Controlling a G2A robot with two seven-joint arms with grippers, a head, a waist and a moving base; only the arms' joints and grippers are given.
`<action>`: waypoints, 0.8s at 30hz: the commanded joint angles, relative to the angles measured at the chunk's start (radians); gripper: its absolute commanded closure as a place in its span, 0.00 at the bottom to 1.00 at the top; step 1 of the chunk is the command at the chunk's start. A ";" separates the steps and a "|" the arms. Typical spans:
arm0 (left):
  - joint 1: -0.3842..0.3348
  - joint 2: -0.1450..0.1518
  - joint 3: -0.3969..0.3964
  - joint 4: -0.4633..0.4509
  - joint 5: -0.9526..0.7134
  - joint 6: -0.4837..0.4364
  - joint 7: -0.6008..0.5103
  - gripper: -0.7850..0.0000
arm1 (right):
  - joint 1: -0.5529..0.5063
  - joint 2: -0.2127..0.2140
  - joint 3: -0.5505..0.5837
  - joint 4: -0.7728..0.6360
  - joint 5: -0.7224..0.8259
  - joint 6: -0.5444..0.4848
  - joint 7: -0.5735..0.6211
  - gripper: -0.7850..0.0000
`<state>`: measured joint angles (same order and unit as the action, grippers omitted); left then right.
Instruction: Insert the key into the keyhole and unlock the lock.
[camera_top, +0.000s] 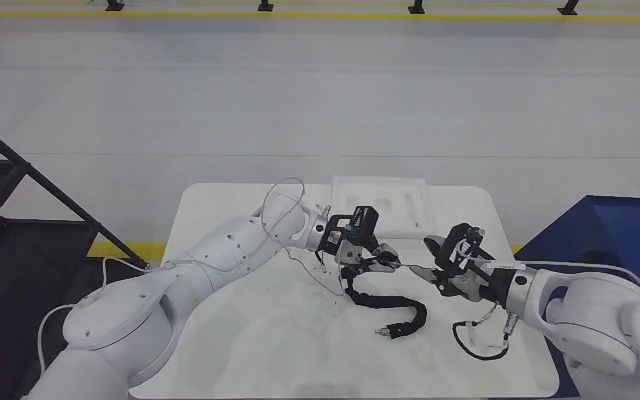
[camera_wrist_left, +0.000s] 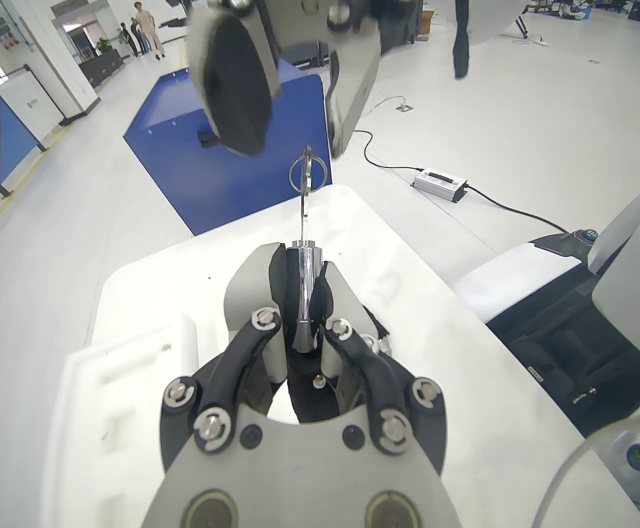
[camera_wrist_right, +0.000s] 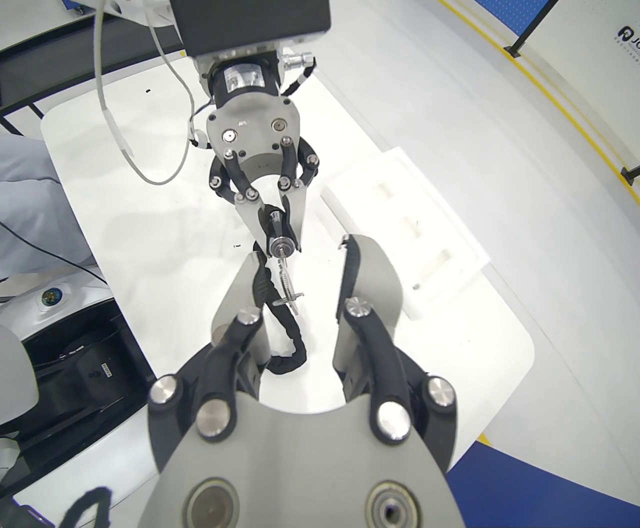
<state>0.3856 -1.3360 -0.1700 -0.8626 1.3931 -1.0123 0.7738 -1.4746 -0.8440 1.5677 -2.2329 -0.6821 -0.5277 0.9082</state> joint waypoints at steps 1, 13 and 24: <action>0.016 -0.002 0.000 0.018 -0.002 0.000 -0.012 1.00 | 0.001 0.001 0.003 0.007 0.003 -0.006 -0.006 0.00; 0.103 -0.027 0.000 0.074 0.039 0.000 -0.145 1.00 | 0.035 0.000 -0.013 0.099 0.022 -0.032 -0.090 0.00; 0.126 -0.034 0.000 0.102 -0.011 0.000 -0.211 0.00 | 0.118 -0.008 -0.103 0.258 -0.006 -0.062 -0.174 0.00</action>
<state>0.5115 -1.3709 -0.1700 -0.7584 1.3853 -1.0123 0.5663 -1.3673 -0.8511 1.4745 -1.9959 -0.6802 -0.5864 0.7430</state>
